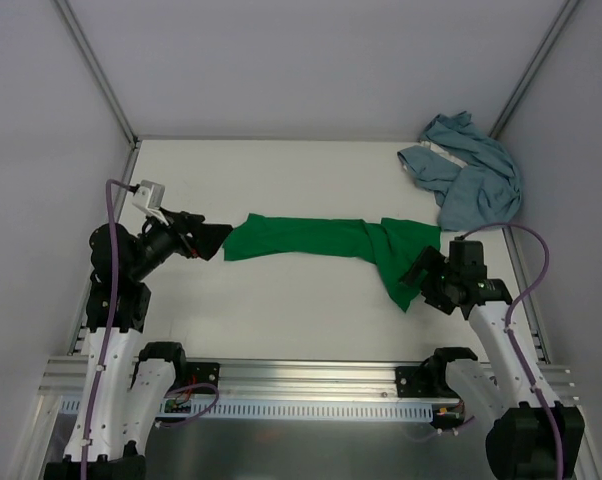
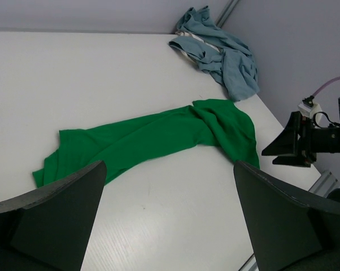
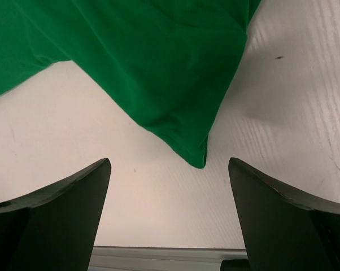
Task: Fold and stack the t-shirts
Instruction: Move the tshirt to the center of the board, then flatten out the tshirt
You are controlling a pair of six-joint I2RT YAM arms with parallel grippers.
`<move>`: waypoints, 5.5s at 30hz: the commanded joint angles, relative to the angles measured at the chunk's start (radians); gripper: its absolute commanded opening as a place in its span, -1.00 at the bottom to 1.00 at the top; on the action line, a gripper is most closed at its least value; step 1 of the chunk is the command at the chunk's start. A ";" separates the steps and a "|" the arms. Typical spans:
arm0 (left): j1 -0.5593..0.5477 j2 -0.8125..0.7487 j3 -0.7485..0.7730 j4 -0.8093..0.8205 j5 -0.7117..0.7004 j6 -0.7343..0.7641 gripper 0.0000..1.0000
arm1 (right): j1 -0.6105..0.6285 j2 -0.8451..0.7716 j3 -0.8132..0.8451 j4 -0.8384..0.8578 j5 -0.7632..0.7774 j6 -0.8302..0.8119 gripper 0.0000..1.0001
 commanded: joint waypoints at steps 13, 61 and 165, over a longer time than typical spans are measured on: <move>-0.008 -0.063 -0.084 -0.095 0.042 0.013 0.98 | 0.000 0.153 0.041 0.094 0.167 -0.038 0.67; -0.070 0.478 0.017 -0.081 -0.316 -0.045 0.97 | -0.035 0.451 0.219 0.203 0.169 -0.098 -0.99; -0.459 1.315 0.750 -0.292 -0.698 0.315 -1.00 | -0.047 0.180 0.200 0.053 0.082 -0.155 -0.99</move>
